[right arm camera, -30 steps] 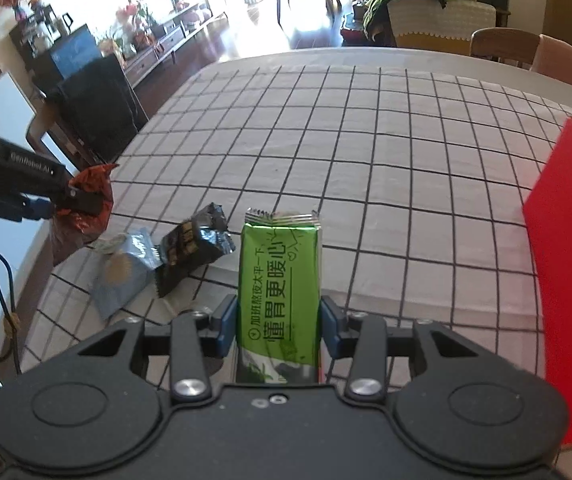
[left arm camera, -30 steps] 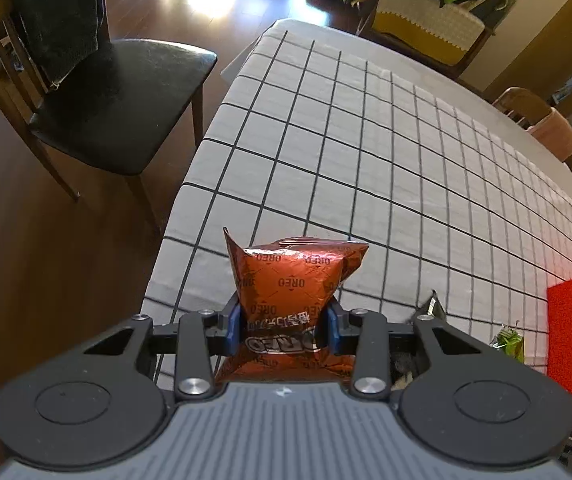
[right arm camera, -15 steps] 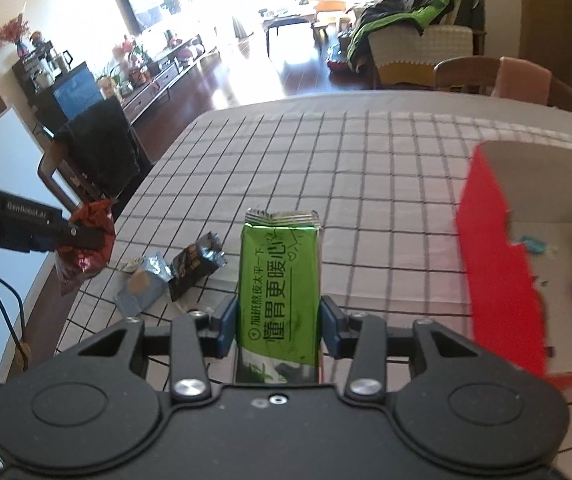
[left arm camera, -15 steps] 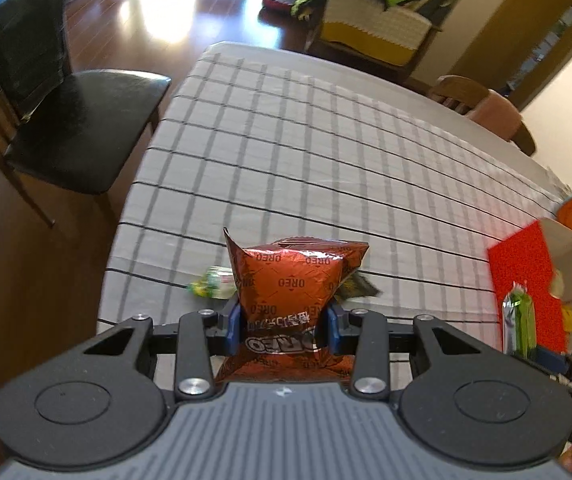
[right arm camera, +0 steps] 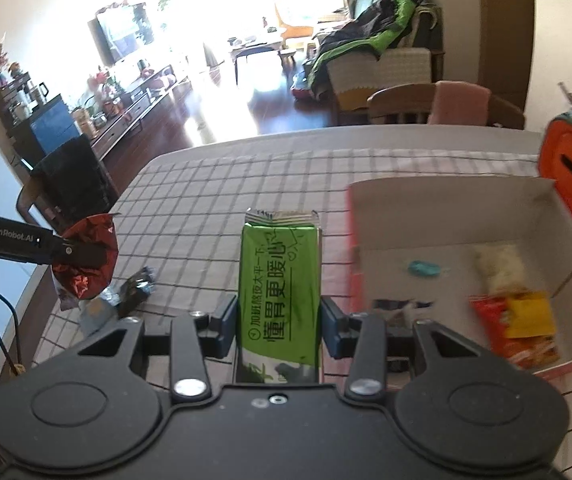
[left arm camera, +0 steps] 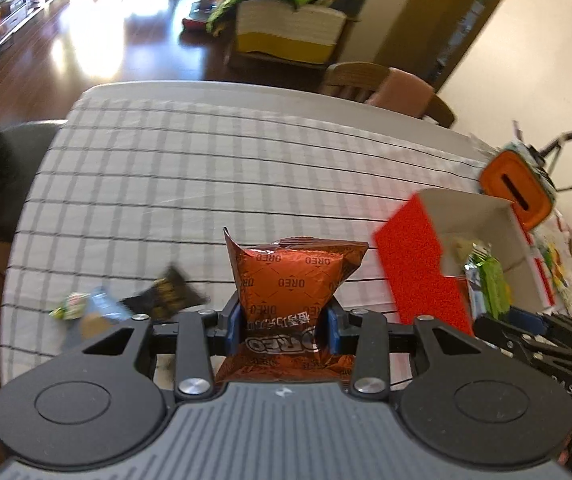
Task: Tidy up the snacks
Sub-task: 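Carry the Oreo bag and green packet over the red box, then open the left gripper dropping the Oreo bag while the right releases the green packet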
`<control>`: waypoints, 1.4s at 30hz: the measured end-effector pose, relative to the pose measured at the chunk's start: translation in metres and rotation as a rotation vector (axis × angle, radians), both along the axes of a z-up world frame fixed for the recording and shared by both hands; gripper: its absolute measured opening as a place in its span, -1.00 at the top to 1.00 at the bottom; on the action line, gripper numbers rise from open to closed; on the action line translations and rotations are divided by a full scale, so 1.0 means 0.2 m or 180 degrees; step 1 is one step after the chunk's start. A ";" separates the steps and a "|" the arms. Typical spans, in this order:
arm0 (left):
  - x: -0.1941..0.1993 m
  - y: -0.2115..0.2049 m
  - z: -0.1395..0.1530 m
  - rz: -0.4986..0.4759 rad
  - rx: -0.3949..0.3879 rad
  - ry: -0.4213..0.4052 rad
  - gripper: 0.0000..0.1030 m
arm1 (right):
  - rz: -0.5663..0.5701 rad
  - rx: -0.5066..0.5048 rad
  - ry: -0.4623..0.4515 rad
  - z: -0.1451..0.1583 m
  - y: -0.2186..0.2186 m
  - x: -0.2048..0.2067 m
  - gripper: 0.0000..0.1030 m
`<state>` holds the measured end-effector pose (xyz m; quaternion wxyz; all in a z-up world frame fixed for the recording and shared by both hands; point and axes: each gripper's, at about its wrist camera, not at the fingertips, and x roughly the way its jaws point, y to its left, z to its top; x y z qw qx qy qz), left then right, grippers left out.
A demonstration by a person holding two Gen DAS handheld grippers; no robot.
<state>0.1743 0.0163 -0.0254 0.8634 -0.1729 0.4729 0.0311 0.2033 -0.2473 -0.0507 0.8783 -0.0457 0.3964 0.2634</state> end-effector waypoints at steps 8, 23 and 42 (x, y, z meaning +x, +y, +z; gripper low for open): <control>0.16 -0.36 0.04 -0.0218 0.0043 -0.0059 0.26 | -0.0126 -0.0040 -0.0045 0.02 -0.26 0.11 0.18; 0.45 -0.91 0.03 -0.0545 0.0227 -0.0011 0.26 | -0.0259 -0.0176 -0.0061 -0.02 -0.60 0.32 0.18; 0.82 -1.30 -0.24 -0.0777 0.0525 0.0478 0.26 | -0.0221 -0.0470 0.0199 -0.22 -0.77 0.59 0.19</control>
